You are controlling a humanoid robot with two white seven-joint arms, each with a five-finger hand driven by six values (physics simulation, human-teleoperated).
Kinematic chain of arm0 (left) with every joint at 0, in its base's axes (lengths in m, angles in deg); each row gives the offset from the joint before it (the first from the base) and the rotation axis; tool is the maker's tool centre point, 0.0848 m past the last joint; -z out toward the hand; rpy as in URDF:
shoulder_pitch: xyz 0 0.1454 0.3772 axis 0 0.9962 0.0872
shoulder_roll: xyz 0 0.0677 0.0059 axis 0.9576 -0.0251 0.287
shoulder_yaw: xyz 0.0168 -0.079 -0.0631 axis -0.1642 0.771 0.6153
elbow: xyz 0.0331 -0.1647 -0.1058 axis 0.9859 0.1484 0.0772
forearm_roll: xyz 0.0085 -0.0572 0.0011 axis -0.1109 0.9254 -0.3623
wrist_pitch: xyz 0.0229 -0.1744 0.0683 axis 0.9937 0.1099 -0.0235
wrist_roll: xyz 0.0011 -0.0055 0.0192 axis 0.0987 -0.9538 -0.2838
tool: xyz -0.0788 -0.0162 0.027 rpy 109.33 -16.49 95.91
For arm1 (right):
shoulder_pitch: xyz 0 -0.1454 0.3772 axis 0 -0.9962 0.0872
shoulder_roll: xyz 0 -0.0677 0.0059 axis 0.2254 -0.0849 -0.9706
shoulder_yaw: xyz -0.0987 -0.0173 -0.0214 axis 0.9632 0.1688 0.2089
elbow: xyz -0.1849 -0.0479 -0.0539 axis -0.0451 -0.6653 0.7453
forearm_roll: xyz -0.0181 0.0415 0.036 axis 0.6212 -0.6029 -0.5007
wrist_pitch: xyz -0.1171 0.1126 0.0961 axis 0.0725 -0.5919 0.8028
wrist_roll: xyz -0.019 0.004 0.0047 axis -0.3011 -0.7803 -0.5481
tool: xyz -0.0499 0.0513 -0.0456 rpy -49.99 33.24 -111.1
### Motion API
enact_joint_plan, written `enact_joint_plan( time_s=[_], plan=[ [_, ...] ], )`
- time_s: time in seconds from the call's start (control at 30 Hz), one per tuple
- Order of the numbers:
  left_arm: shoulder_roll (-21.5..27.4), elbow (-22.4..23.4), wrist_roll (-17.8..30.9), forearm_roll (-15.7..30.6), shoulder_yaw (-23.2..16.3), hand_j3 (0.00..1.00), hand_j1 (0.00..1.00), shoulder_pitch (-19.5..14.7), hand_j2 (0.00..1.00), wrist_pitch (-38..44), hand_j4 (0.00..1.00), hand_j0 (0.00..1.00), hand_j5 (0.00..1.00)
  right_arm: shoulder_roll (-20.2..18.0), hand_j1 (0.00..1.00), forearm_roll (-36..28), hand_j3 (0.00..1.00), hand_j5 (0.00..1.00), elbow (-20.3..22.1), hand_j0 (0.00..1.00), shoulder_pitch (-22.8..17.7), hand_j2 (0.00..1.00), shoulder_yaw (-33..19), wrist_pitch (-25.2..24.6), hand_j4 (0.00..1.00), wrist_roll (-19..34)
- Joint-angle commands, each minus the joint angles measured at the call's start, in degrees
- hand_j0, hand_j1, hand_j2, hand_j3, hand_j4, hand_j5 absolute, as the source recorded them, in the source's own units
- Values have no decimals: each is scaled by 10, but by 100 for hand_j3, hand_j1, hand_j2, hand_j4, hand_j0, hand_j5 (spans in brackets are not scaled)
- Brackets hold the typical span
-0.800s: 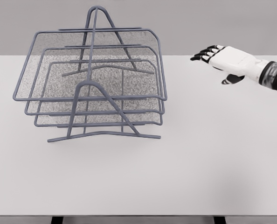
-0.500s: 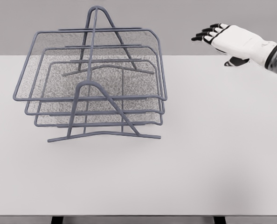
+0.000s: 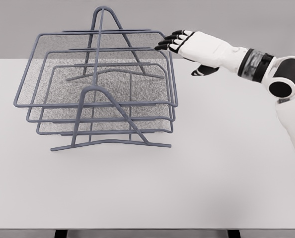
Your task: Pull out the upper folder box with right arm
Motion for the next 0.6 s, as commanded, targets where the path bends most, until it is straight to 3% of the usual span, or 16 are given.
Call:
enact_joint_plan(
  time_s=[0.0, 0.4, 0.47, 0.53, 0.57],
  plan=[
    [0, 0, 0, 0, 0, 100, 100, 0, 100, 0, 100, 100, 100, 10, 100, -4, 100, 100, 0, 100, -2, 100, 15, -2, 100, 0],
    [0, 0, 0, 0, 0, 100, 100, 0, 100, 0, 100, 100, 100, -8, 100, -5, 100, 100, -2, 100, -54, 100, 26, -2, 100, 0],
    [0, 0, 0, 0, 0, 100, 100, 0, 100, 0, 100, 100, 100, -21, 100, -5, 100, 100, -1, 100, -56, 100, 24, -2, 100, 0],
    [0, 0, 0, 0, 0, 100, 100, 0, 100, 0, 100, 100, 100, -69, 100, -8, 100, 100, 1, 100, -56, 100, 17, -2, 100, 0],
    [0, 0, 0, 0, 0, 100, 100, 0, 100, 0, 100, 100, 100, -75, 100, -9, 100, 100, 0, 100, -56, 100, 17, -2, 100, 0]
  ],
)
